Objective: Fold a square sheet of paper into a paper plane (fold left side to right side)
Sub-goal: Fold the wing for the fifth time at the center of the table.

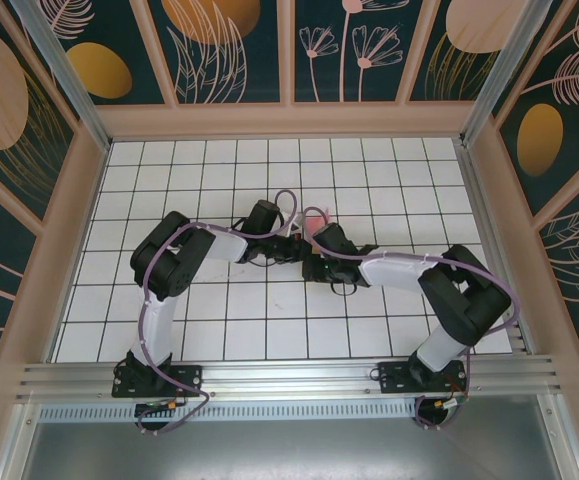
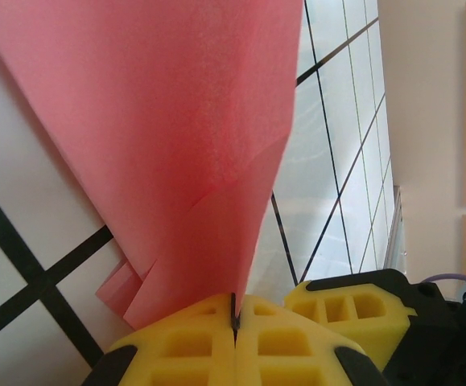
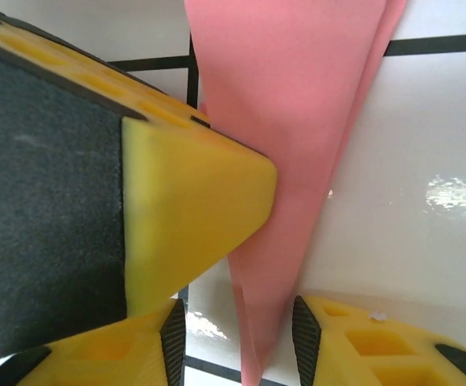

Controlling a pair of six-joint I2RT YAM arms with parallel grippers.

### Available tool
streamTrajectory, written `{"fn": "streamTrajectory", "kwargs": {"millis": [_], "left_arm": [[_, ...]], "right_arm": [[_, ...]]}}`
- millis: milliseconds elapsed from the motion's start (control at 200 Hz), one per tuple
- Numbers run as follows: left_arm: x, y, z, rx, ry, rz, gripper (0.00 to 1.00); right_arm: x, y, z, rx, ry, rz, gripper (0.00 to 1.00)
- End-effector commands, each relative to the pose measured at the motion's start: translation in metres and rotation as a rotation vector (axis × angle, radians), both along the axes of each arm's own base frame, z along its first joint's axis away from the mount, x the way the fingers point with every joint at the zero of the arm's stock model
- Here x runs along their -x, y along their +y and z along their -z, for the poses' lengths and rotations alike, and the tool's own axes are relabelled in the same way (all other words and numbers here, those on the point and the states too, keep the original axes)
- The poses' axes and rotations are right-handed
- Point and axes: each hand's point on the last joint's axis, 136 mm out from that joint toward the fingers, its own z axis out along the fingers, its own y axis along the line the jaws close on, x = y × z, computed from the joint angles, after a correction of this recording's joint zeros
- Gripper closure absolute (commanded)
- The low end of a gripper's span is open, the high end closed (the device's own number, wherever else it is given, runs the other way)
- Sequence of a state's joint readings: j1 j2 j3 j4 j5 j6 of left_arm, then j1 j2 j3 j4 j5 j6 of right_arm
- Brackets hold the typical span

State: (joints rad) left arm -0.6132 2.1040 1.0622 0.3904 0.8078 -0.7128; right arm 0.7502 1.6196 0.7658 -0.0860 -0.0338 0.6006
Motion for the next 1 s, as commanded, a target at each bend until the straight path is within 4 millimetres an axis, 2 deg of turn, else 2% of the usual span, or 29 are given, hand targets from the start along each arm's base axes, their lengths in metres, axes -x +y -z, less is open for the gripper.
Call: {"fn": "streamTrajectory", "kwargs": {"millis": [0, 525, 836, 996], "left_arm": [[-0.001, 0.003, 0.005, 0.003, 0.016, 0.003, 1.00], [-0.004, 0.005, 0.004, 0.001, 0.016, 0.002, 1.00], [-0.003, 0.010, 0.002, -0.007, 0.011, -0.001, 1.00], [-0.003, 0.013, 0.002, -0.014, 0.010, 0.001, 1.00]], "right_arm": [[0.003, -0.004, 0.010, 0.098, 0.013, -0.025, 0.57], [0.023, -0.019, 0.031, 0.378, 0.043, -0.093, 0.61], [0.028, -0.033, 0.037, 0.439, 0.057, -0.093, 0.74], [0.031, -0.035, 0.039, 0.446, 0.064, -0.099, 0.76]]}}
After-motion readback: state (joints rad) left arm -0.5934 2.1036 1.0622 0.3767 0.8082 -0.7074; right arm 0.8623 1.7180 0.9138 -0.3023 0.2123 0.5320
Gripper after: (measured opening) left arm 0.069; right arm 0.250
